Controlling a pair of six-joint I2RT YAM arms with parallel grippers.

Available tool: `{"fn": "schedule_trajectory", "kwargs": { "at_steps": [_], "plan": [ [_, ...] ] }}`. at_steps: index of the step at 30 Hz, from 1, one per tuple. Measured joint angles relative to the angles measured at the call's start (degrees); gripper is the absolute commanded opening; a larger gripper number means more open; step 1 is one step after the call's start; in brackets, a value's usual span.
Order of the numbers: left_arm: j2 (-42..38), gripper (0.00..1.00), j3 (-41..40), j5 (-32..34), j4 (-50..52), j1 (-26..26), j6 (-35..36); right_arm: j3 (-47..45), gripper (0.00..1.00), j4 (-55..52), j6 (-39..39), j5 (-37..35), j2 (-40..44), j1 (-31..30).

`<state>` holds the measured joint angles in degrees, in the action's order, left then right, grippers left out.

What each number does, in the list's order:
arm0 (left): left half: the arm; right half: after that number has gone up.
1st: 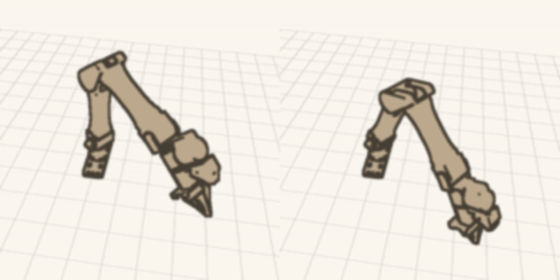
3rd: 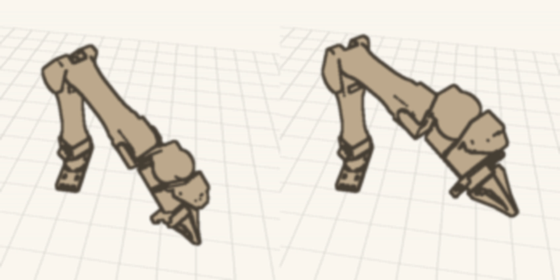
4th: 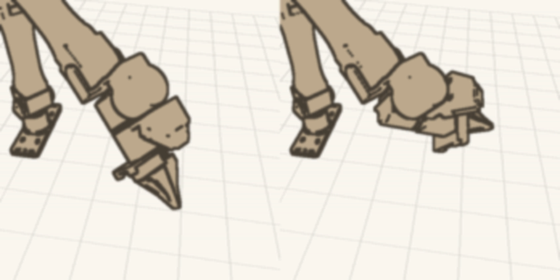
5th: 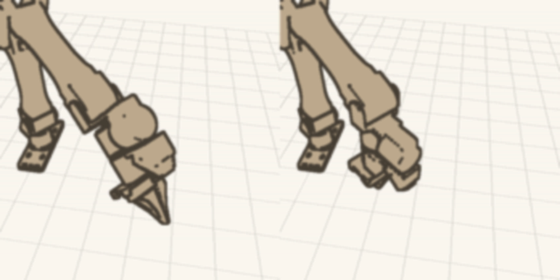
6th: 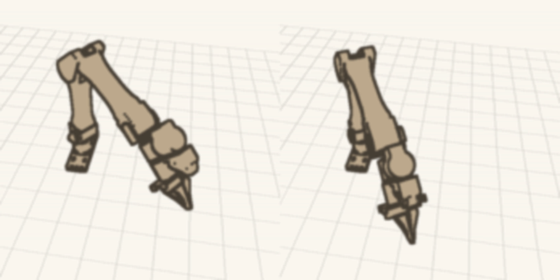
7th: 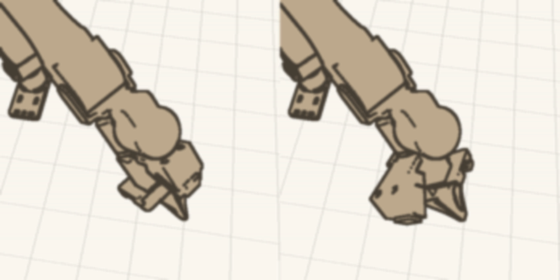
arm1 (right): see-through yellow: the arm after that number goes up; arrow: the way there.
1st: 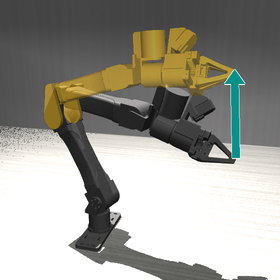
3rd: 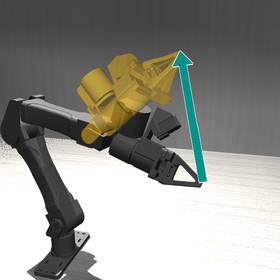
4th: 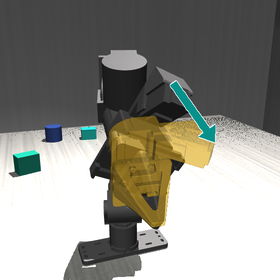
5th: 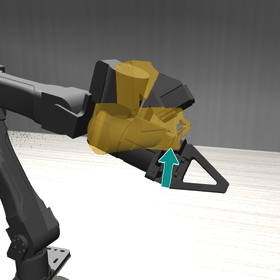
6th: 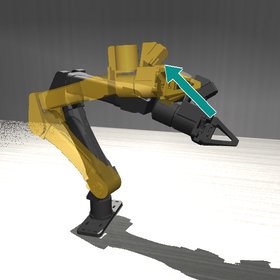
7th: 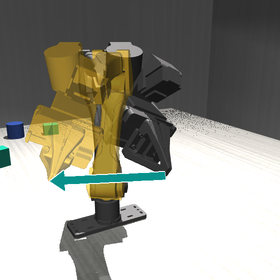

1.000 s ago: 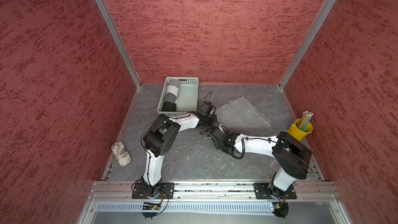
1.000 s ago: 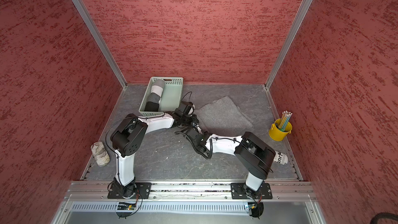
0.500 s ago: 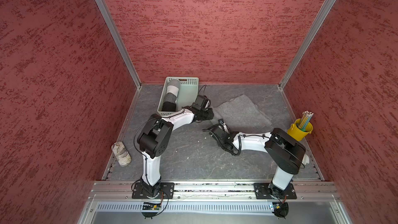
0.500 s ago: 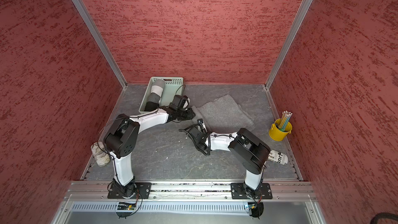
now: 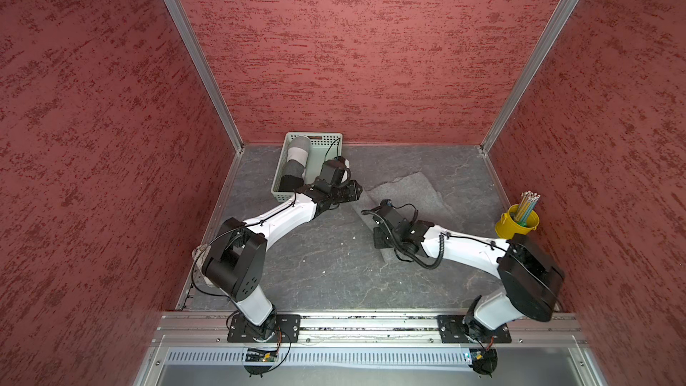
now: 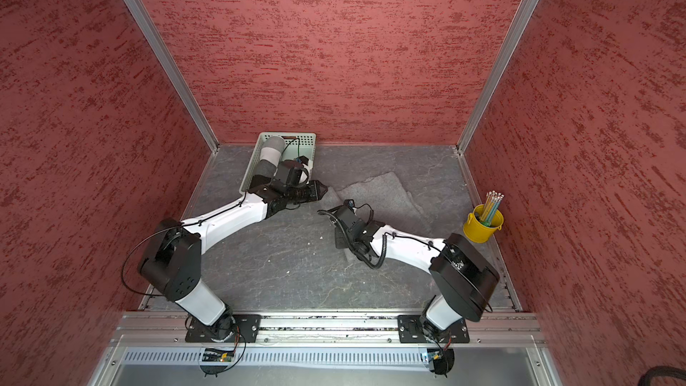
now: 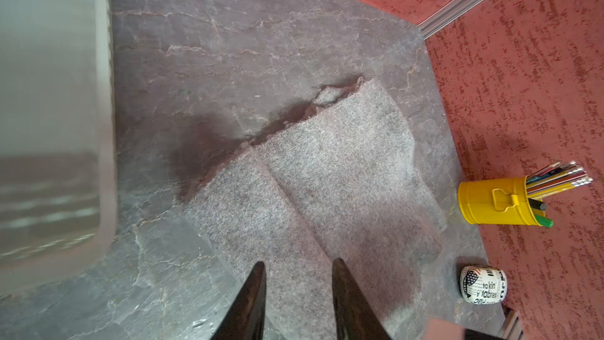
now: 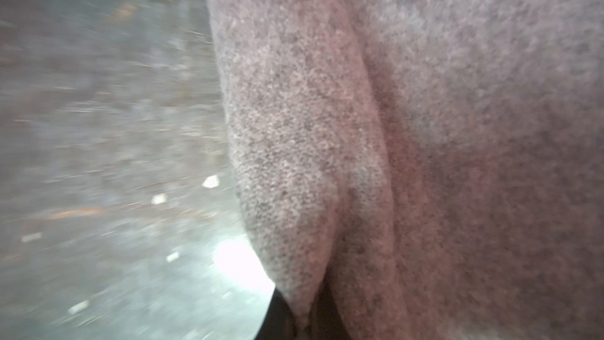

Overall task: Roll up the scarf and place it into the basket
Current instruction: Roll the scarf at the center of the board.

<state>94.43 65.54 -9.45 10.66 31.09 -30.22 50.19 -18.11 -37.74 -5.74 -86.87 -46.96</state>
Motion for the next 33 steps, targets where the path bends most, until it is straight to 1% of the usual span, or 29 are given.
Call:
{"fn": "schedule_trajectory", "kwargs": {
  "at_steps": [3, 6, 10, 14, 19, 24, 28, 33],
  "plan": [
    [-0.61, 0.35, -2.25, 1.49, 0.02, 0.83, -0.02, -4.2, 0.0, 3.82, -2.6, 6.86, 3.91, 4.07],
    [-2.1, 0.36, -4.61, 2.82, -0.07, 2.54, 0.02, -9.79, 0.0, 8.44, -5.49, 13.84, 6.19, 9.79],
    [-4.37, 0.35, -7.8, 5.51, -0.94, 5.75, 0.26, -16.22, 0.0, 14.8, -9.46, 22.67, 6.05, 15.69],
    [-5.95, 0.35, -10.34, 7.23, -1.99, 8.72, 0.72, -22.38, 0.0, 25.22, -15.02, 31.34, 6.05, 20.44],
    [-6.12, 0.33, -12.11, 8.33, -3.41, 10.14, 1.49, -27.71, 0.0, 38.62, -23.58, 40.06, 5.2, 24.92],
    [-7.28, 0.33, -15.5, 9.9, -5.2, 10.93, 1.46, -27.98, 0.0, 44.72, -28.35, 43.6, 4.02, 24.87],
    [-9.75, 0.33, -19.41, 11.17, -6.12, 11.04, 0.63, -27.06, 0.0, 46.97, -30.8, 44.37, 2.71, 21.68],
    [-10.64, 0.32, -20.41, 12.41, -7.76, 11.08, 0.28, -26.77, 0.0, 50.77, -34.77, 44.83, 0.59, 18.95]
  ]
}}
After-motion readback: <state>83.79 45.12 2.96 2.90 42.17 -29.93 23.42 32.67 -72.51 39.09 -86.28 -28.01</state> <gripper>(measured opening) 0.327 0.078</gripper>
